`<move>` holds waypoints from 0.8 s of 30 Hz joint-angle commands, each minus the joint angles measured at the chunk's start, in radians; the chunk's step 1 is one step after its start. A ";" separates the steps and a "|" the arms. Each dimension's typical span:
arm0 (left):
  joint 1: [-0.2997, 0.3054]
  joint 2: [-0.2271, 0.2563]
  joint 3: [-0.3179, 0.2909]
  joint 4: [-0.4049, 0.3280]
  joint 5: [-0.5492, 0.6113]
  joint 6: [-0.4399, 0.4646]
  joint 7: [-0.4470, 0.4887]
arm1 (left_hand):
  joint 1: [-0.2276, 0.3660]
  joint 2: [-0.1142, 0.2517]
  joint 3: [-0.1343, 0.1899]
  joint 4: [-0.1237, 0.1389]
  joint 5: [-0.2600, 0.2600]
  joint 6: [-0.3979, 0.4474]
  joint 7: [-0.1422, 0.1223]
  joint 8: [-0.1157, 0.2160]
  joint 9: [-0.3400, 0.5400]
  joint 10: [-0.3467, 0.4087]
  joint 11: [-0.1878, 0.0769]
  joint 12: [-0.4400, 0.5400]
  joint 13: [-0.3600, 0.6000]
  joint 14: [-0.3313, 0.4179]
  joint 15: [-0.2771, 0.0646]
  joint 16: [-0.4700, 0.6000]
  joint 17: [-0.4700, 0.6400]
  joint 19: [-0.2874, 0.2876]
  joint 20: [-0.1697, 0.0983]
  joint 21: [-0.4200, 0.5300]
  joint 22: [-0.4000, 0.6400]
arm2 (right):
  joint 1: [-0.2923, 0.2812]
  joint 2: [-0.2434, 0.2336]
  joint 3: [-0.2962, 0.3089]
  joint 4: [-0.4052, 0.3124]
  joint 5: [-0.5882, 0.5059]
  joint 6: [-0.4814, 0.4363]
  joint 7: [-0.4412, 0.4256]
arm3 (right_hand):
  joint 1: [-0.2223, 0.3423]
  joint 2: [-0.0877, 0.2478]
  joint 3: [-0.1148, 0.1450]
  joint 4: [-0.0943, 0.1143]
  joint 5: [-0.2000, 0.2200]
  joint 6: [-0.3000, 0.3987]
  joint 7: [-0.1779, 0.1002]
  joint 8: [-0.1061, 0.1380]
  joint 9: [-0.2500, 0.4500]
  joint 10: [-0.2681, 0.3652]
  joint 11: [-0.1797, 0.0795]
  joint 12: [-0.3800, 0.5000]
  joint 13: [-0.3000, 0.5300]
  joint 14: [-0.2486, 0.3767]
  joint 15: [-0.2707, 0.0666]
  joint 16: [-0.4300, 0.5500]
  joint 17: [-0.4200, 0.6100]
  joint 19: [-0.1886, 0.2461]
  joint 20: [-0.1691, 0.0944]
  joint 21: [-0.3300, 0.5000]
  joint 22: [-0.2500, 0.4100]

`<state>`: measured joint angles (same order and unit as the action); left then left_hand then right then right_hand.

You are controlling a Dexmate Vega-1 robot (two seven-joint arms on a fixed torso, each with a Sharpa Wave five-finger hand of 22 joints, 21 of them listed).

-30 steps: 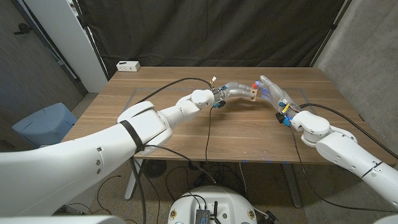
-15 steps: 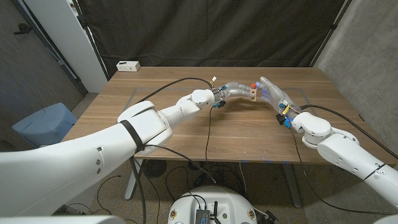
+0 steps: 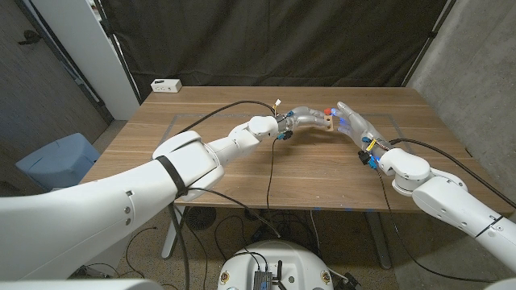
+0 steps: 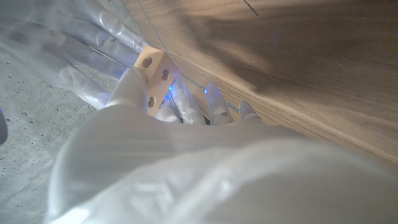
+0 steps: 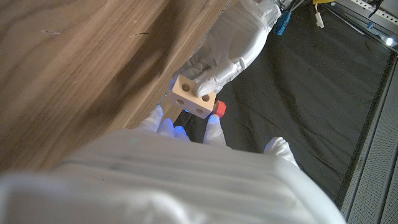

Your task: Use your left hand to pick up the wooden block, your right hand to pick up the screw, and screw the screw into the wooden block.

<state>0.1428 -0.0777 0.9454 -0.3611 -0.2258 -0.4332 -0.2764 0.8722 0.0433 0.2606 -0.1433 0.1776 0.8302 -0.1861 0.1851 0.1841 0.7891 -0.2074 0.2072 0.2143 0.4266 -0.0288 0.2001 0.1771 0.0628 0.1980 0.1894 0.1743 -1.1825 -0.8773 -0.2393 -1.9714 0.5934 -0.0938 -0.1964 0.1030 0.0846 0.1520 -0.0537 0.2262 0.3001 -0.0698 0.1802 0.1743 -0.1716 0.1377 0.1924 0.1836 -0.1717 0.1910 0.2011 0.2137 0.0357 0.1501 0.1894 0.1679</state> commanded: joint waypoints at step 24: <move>0.010 0.007 -0.006 -0.002 0.008 -0.055 -0.020 | -0.008 0.001 0.009 0.000 0.007 0.008 0.003 0.006 0.003 0.001 -0.003 0.000 0.000 -0.002 0.002 -0.001 0.003 -0.002 0.004 0.005 0.002 | -0.072 -0.019 0.040 -0.080 0.001 -0.009 -0.027 | -0.006 0.000 0.001 0.007 0.012 0.013 -0.002 0.007 0.003 -0.035 -0.003 0.003 0.002 -0.103 -0.001 0.006 0.002 -0.002 0.000 0.001 0.003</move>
<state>0.1492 -0.0729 0.9434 -0.3620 -0.2208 -0.4706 -0.2904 0.8729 0.0426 0.2595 -0.1444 0.1771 0.8337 -0.1845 0.1842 0.1833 0.7891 -0.2074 0.2072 0.2143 0.4266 -0.0288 0.2001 0.1771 0.0628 0.1980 0.1894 0.1743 -1.2375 -0.8947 -0.2106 -2.0284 0.5916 -0.0925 -0.2132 0.1030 0.0846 0.1521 -0.0537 0.2331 0.3056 -0.0753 0.1803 0.1746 -0.1716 0.1377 0.1924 0.1836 -0.1717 0.1910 0.2011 0.2139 0.0357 0.1502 0.1894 0.1678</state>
